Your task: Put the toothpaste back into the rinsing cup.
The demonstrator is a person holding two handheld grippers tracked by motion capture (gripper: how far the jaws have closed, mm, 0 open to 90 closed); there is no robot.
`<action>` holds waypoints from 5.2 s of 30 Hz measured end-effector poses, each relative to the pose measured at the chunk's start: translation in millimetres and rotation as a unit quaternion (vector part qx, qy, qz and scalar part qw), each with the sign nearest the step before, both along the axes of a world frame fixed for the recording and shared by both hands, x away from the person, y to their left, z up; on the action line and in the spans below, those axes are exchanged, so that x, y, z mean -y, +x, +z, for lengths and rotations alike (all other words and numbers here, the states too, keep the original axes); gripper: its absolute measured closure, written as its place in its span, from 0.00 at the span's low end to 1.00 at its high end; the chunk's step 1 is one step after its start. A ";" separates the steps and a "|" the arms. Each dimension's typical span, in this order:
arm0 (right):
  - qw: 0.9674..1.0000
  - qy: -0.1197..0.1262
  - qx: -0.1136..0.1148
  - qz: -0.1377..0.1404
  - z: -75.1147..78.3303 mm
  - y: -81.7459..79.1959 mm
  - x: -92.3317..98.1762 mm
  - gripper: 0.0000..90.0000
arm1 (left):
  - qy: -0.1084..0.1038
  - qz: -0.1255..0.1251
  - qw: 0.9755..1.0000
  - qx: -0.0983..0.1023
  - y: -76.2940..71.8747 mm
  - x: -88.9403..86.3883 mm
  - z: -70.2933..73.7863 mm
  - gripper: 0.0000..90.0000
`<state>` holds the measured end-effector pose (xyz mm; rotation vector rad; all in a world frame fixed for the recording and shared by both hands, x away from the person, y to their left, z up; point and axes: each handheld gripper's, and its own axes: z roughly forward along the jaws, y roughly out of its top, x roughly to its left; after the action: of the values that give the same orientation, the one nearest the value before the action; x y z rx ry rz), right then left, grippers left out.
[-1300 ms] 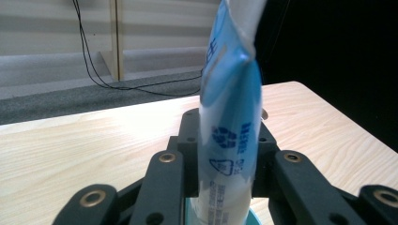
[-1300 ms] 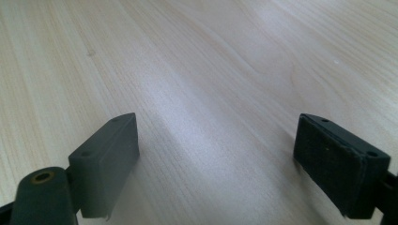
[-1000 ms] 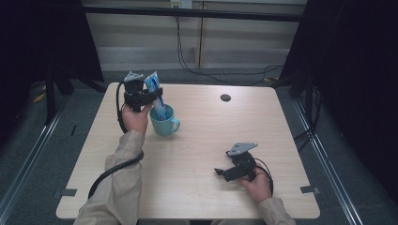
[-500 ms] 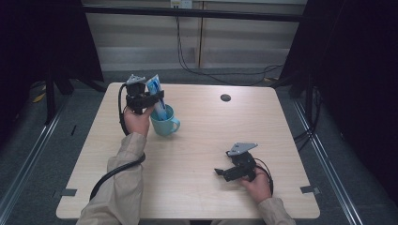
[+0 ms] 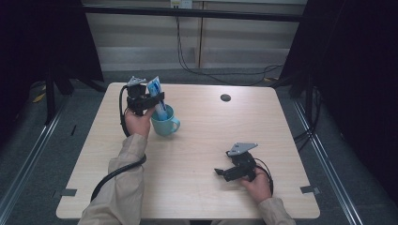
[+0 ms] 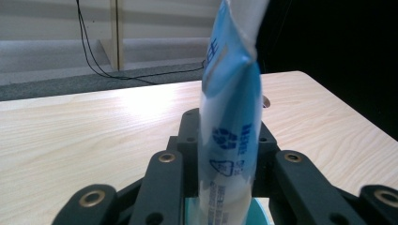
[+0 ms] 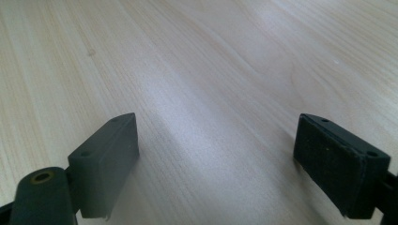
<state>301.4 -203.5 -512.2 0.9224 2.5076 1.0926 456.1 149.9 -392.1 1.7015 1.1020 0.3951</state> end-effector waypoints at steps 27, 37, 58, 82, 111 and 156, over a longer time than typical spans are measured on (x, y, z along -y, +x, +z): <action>1.000 0.000 -0.001 0.000 0.0 -0.1 0.0 0.15 | 0.004 0.003 1.000 -0.010 0.0 1.0 -10.4 0.81; 1.000 0.000 -0.001 -0.001 0.0 -0.2 0.0 0.15 | 0.010 0.001 1.000 -0.013 -0.1 2.2 -13.0 0.81; 1.000 0.000 -0.001 0.000 0.0 -0.1 0.0 0.15 | 0.012 0.009 1.000 -0.010 0.9 -2.4 -14.1 0.80; 1.000 0.001 -0.001 -0.001 0.1 -0.1 -0.1 0.15 | 0.012 0.023 1.000 -0.004 0.2 -10.6 -17.0 0.77; 1.000 0.001 -0.001 0.000 -0.1 0.1 0.0 0.16 | 0.005 0.042 0.999 -0.011 0.8 -20.9 -21.7 0.72; 1.000 0.001 -0.001 -0.001 0.0 -0.1 0.0 0.15 | 0.010 0.043 0.999 -0.008 -0.3 -24.9 -27.3 0.52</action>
<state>301.3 -203.5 -512.2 0.9272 2.5079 1.0946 455.9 174.8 -419.3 1.6819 1.1898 0.4485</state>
